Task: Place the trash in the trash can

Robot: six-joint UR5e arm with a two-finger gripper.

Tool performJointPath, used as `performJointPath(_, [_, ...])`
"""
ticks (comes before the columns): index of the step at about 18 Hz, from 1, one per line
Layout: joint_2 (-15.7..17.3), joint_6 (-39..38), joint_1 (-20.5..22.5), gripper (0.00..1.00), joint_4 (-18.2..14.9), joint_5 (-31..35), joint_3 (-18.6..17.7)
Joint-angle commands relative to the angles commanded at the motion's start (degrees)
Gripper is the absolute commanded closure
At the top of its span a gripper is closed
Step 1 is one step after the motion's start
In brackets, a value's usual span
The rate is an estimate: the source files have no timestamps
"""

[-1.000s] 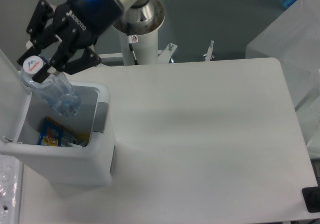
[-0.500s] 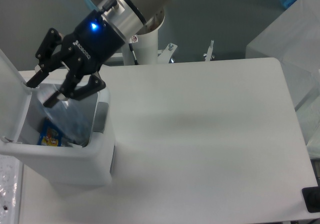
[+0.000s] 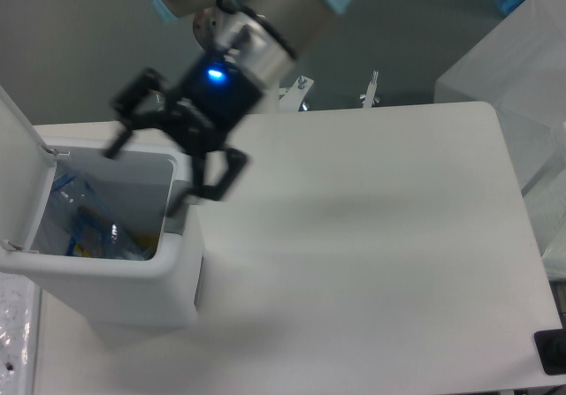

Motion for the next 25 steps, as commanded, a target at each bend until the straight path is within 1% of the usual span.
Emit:
performJointPath(2, [-1.41, 0.09, 3.25, 0.00, 0.18, 0.18, 0.26])
performJointPath(3, [-1.93, 0.26, 4.05, 0.00, 0.18, 0.27, 0.53])
performJointPath(4, [-3.24, 0.87, 4.93, 0.00, 0.18, 0.96, 0.70])
performJointPath(6, [-4.48, 3.85, 7.39, 0.00, 0.26, 4.82, 0.27])
performJointPath(10, [-5.72, 6.50, 7.75, 0.00, 0.18, 16.76, 0.09])
performJointPath(13, [-8.17, 7.64, 7.22, 0.00, 0.00, 27.03, 0.53])
performJointPath(14, [-8.79, 9.82, 6.61, 0.00, 0.00, 30.90, 0.53])
performJointPath(16, [-8.88, 17.10, 4.94, 0.00, -0.44, 37.07, 0.70])
performJointPath(17, [-8.80, 20.36, 4.85, 0.00, -2.01, 39.62, 0.79])
performJointPath(18, [-8.80, 23.18, 4.76, 0.00, -4.89, 42.34, 0.88])
performJointPath(20, [-8.88, 27.93, 4.41, 0.00, -11.74, 48.14, 3.41])
performJointPath(21, [-9.41, 28.99, 3.89, 0.00, -14.91, 49.39, 5.26])
performJointPath(23, [-11.07, 28.83, 3.00, 0.00, -20.19, 49.92, 9.21])
performJointPath(24, [-11.95, 28.83, 2.83, 0.00, -22.39, 50.97, 10.88])
performJointPath(25, [-12.48, 28.83, 2.48, 0.00, -23.72, 52.20, 11.94])
